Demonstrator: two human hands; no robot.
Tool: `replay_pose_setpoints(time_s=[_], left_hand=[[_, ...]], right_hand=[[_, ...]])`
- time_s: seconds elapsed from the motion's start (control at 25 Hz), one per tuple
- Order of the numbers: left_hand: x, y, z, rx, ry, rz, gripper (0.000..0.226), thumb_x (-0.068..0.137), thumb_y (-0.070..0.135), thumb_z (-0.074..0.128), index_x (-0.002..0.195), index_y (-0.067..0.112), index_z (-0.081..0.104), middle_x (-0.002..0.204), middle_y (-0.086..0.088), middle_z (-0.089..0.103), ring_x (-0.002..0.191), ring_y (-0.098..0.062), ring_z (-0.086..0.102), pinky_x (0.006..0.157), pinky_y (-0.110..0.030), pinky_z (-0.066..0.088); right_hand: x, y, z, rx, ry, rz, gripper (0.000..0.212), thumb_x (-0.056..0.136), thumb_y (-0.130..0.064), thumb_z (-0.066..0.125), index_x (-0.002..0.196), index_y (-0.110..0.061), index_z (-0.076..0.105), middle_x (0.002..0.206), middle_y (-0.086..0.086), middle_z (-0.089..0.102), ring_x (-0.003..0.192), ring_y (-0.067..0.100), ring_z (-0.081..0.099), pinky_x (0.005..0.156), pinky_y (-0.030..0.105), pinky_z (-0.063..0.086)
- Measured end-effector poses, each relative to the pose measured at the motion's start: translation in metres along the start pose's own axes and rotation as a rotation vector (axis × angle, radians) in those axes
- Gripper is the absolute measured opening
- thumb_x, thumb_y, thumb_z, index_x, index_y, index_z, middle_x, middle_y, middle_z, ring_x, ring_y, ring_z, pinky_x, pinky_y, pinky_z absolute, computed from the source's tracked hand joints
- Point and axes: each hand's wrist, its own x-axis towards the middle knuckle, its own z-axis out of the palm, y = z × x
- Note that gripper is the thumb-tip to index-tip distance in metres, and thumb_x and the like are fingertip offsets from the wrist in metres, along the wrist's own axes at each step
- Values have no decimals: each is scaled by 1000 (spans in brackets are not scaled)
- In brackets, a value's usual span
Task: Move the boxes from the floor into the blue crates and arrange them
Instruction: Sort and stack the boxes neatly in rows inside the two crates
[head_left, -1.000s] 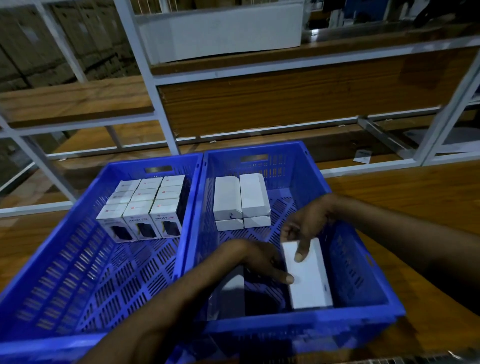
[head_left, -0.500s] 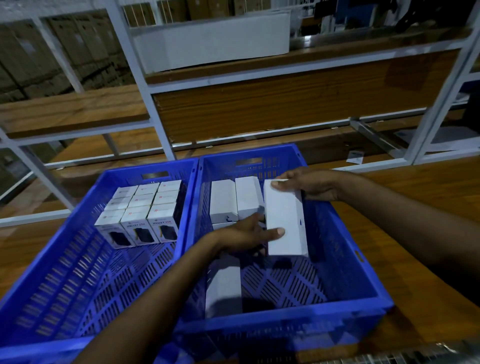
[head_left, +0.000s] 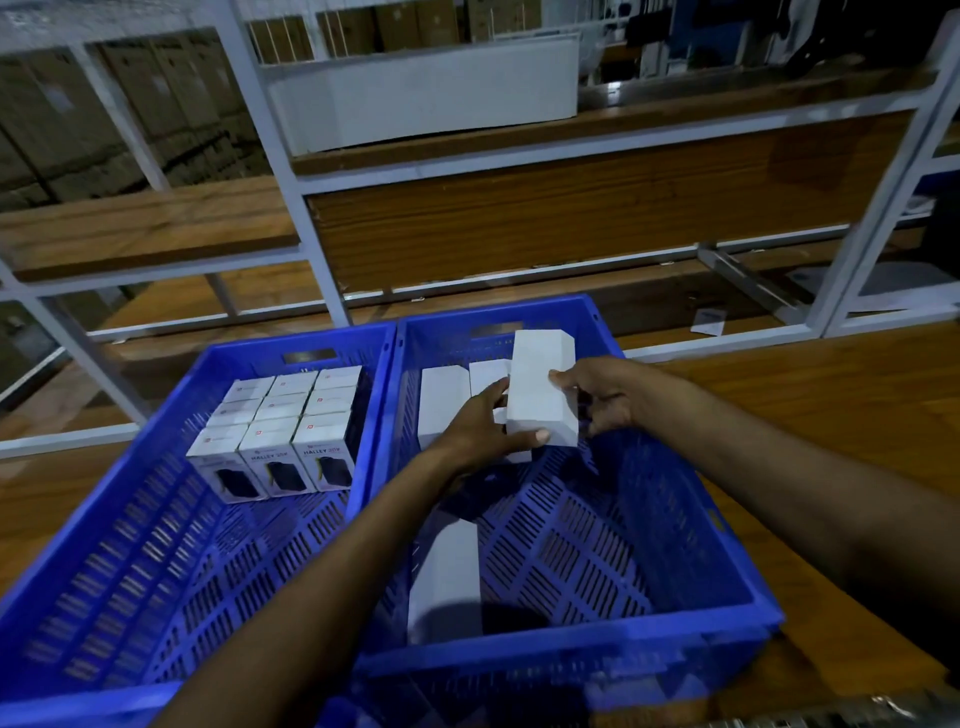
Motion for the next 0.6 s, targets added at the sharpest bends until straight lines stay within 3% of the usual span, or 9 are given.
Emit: replay_pose_setpoints(time_s=[0.08,0.16,0.28,0.36,0.44,0.52,0.6], left_hand=[[11,-2,6,74,61,59,74,78,25,87,143,17,55,137,-3,63,124,-23,61,101,-38,53],[23,-1,13,163,127,88,63,80,22,86,136,12,61,131,-4,68,121,-21,62,93,-28,48],[39,-5,26,272,168,98,57,80,32,85,129,12,66,121,-6,72,104,-24,68,84,-32,53],[48,-12,33,341,191,95,47,81,34,83,122,15,68,106,-5,77,86,-21,71,79,-34,56],[55,-17,41,347,200,82,34,83,30,80,113,19,69,89,-2,78,73,-13,72,74,-30,55],[60,-23,48,352,210,66,33,81,31,78,110,21,67,86,-2,77,78,-17,72,74,-33,56],[65,-28,53,407,230,73,35,80,34,75,110,19,64,94,-5,75,87,-24,70,71,-34,53]], right_hand=[[4,-1,3,-34,47,45,29,106,-21,50,133,-10,52,114,14,60,104,36,57,97,58,47],[5,-4,6,-79,103,76,21,107,-19,45,125,-9,49,105,15,57,92,37,53,102,64,41],[15,-5,11,-39,228,57,12,107,-14,42,116,-7,46,92,15,53,80,34,47,104,63,36],[24,1,12,63,250,-1,18,103,-7,42,117,-4,52,100,16,58,86,35,52,95,57,40],[38,4,13,90,222,-85,35,100,0,38,129,9,54,113,18,61,94,34,53,80,42,43],[33,1,13,-32,236,-88,41,104,0,33,141,13,46,110,13,52,95,30,48,67,29,43],[27,0,11,-175,177,-81,44,104,0,34,147,9,38,93,4,42,76,19,44,49,17,43]])
